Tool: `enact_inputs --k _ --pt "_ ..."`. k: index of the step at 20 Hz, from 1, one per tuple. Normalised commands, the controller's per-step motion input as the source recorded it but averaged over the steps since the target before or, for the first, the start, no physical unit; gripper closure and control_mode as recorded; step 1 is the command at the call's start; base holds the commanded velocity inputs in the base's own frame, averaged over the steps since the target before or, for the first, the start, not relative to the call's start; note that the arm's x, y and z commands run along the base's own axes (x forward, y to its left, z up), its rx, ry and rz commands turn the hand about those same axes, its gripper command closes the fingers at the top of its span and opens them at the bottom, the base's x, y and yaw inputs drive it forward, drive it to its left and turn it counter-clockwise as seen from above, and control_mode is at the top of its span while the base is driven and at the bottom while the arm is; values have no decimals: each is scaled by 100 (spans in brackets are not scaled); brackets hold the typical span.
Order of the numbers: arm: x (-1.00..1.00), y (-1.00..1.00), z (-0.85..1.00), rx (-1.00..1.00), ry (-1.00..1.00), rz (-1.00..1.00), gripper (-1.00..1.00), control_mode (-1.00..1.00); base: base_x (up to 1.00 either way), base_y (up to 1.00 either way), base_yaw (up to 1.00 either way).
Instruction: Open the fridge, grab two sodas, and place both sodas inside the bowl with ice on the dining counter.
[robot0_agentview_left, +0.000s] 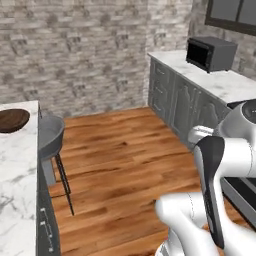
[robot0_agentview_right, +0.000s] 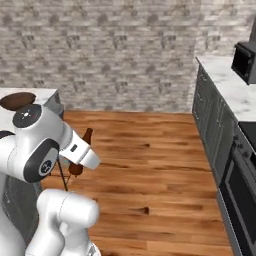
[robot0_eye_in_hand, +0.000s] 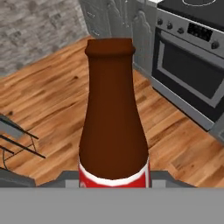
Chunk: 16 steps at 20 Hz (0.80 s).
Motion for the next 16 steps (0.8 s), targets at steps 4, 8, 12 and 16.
enact_inputs --k 4,8,12,16 --pt "0 0 0 0 0 0 100 100 100 4 36" --pt "0 0 0 0 0 0 100 100 80 0 49" --pt "0 0 0 0 0 0 100 100 60 0 60" --pt "0 0 0 0 0 0 100 100 47 -2 65"
